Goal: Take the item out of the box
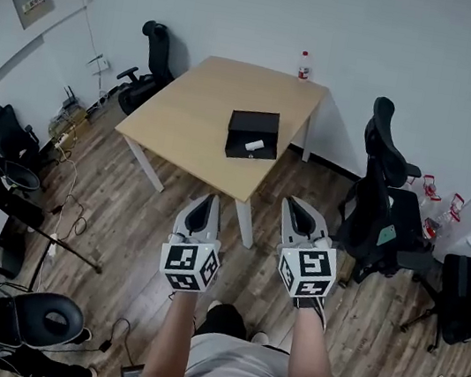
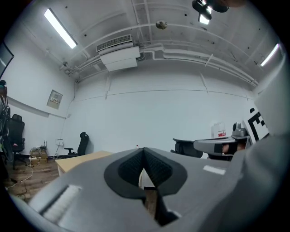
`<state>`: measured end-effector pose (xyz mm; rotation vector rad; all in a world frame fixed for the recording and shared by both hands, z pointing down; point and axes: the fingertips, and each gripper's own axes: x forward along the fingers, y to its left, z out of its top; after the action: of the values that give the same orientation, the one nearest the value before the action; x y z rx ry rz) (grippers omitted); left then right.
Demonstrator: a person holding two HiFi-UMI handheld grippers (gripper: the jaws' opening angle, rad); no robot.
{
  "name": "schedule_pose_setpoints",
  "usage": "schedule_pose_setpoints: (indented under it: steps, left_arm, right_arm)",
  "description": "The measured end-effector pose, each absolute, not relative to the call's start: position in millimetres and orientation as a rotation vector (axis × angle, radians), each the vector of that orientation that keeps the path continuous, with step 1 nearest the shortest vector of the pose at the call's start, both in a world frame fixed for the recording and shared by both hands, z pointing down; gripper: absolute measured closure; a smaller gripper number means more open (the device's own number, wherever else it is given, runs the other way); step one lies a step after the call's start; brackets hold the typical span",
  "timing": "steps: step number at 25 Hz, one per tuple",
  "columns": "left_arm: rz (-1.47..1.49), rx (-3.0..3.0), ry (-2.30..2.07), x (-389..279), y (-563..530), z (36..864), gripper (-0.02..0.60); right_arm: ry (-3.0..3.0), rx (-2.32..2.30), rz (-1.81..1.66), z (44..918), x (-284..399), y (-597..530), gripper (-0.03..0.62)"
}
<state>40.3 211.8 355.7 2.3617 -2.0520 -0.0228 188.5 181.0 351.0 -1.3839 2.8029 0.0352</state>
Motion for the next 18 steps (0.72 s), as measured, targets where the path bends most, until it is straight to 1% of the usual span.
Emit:
schedule_pose_setpoints:
  steps: [8, 18]
  left_arm:
    - [-0.028, 2.349, -1.987, 25, 137, 384, 0.572]
    - [-0.082, 2.45, -1.935, -9, -9, 360, 0.572]
  right_arm:
    - [2.876, -1.379, 0.045, 376, 158, 121, 0.58]
    - [2.908, -1.462, 0.118, 361, 110, -5, 0.58]
